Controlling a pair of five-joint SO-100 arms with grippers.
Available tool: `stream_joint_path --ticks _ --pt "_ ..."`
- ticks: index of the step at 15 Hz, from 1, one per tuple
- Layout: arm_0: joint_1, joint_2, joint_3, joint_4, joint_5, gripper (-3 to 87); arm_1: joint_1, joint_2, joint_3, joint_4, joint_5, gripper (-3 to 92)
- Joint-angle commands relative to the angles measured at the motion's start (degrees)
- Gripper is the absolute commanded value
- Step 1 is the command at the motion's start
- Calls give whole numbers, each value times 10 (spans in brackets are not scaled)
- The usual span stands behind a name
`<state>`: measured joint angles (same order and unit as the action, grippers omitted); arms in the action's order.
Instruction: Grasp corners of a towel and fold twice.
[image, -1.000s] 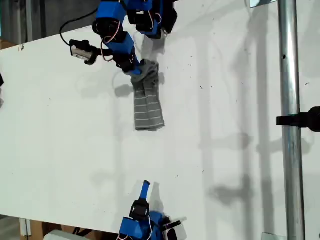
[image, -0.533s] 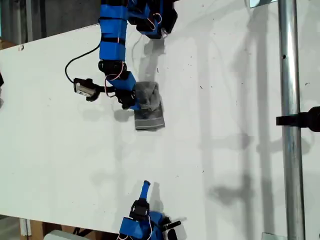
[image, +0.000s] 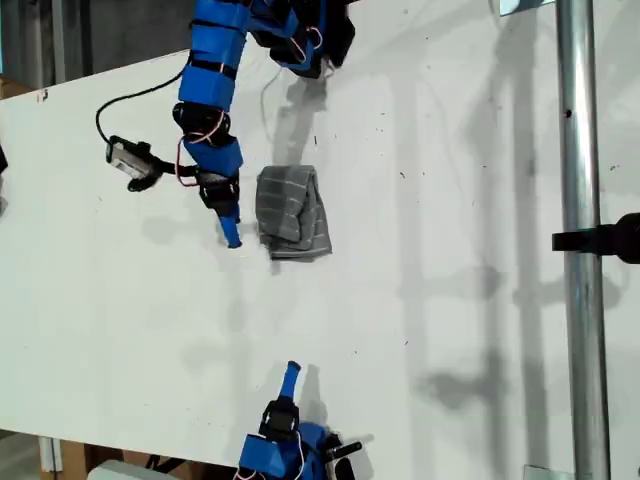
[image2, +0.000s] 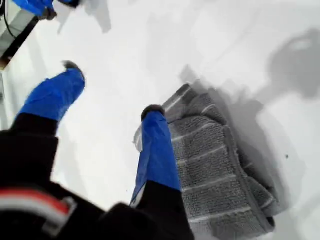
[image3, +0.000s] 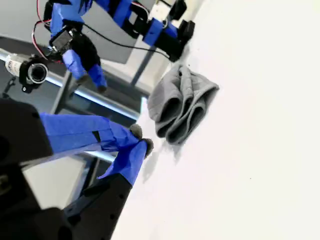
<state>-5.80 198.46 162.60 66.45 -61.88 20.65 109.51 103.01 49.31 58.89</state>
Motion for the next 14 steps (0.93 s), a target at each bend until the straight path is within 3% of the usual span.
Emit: stream_joint_path --ticks 1,5,9,11,13,14 --pt "1 3 -4 -2 1 -28 60 139 -20 105 -9 119" --pt "-13 4 9 -12 0 -20 83 444 227 145 31 2" --pt "-16 4 61 -40 11 54 22 665 461 214 122 -2" --pt "-14 4 111 -87 25 97 9 788 541 273 151 -2" --pt "-17 4 157 -114 2 93 -17 789 591 274 189 -2" --pt "-13 4 160 -94 1 89 -27 792 627 283 233 -2"
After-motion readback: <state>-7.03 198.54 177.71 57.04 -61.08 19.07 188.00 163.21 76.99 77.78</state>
